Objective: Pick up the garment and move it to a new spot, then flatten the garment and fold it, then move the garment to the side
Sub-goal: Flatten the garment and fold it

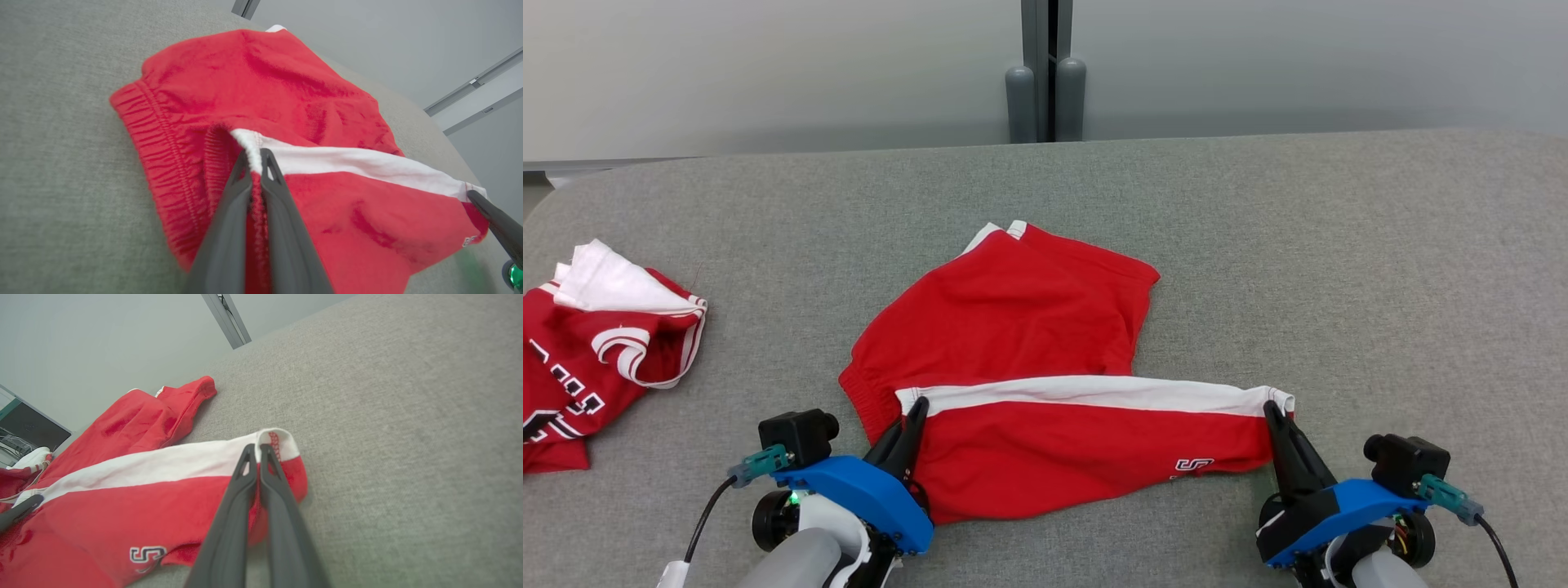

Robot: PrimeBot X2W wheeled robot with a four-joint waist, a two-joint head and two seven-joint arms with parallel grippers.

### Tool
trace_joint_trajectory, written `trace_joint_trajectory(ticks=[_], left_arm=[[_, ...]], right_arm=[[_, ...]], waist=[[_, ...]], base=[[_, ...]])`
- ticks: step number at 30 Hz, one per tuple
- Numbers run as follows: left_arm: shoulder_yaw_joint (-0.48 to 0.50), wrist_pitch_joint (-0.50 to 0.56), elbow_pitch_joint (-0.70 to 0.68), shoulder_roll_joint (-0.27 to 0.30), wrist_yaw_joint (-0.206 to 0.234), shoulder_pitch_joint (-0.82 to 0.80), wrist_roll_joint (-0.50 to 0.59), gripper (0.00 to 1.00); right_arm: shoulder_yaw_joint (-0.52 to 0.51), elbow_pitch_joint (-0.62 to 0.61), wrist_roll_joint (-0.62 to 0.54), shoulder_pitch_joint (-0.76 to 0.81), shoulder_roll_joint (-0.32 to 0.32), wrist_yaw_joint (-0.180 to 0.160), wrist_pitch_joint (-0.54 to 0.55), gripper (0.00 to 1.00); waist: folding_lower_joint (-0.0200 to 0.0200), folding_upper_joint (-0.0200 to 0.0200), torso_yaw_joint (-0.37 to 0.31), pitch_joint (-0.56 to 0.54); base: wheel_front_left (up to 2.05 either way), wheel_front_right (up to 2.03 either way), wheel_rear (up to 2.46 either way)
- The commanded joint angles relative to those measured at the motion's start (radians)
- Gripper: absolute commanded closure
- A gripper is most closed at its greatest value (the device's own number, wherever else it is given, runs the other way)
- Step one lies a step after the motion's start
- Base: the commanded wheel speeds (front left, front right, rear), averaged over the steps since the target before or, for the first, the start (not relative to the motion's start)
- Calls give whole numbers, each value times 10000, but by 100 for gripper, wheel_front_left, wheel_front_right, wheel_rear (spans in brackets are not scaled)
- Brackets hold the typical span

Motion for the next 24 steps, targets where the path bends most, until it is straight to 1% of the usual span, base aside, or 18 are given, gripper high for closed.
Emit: trace_joint_trajectory(ticks=[1, 5, 8, 12, 16, 20, 24], left_arm=[[-41, -38, -37, 68, -18, -155, -37, 100], [23, -67, -209, 178, -18, -173, -140, 100], [124, -74, -582, 282, -18, -222, -111, 100], [658, -76, -1252, 446, -18, -271, -46, 100], [1068, -79, -2023, 702, -16, -619, 204, 100], [1356, -46, -2956, 1196, -12, -1398, 496, 100], [1741, 343, -3808, 1667, 174, -2363, 527, 100]], right_arm=[[-71, 35, -72, -185, -47, 1, -5, 100], [-311, -451, -313, -233, -41, 1, -5, 100], [-613, -1185, -510, -118, -44, 1, -5, 100], [-971, -2260, -657, 110, -44, 1, -7, 100], [-1096, -3167, -851, 30, -44, 1, -5, 100], [-1147, -4064, -1097, -504, -47, 1, -5, 100], [-898, -4397, -1517, -1388, -125, 1, -5, 100]], waist=[[-1, -1, 19, 15], [-1, -1, 28, -76], [-1, -1, 0, -305], [-1, -1, -40, -825], [-1, -1, -111, -1402], [-1, -1, -192, -1669], [-1, -1, -259, -1711]], base=[[0, 0, 0], [0, 0, 0], [0, 0, 0], [0, 0, 0], [0, 0, 0], [0, 0, 0], [0, 0, 0]])
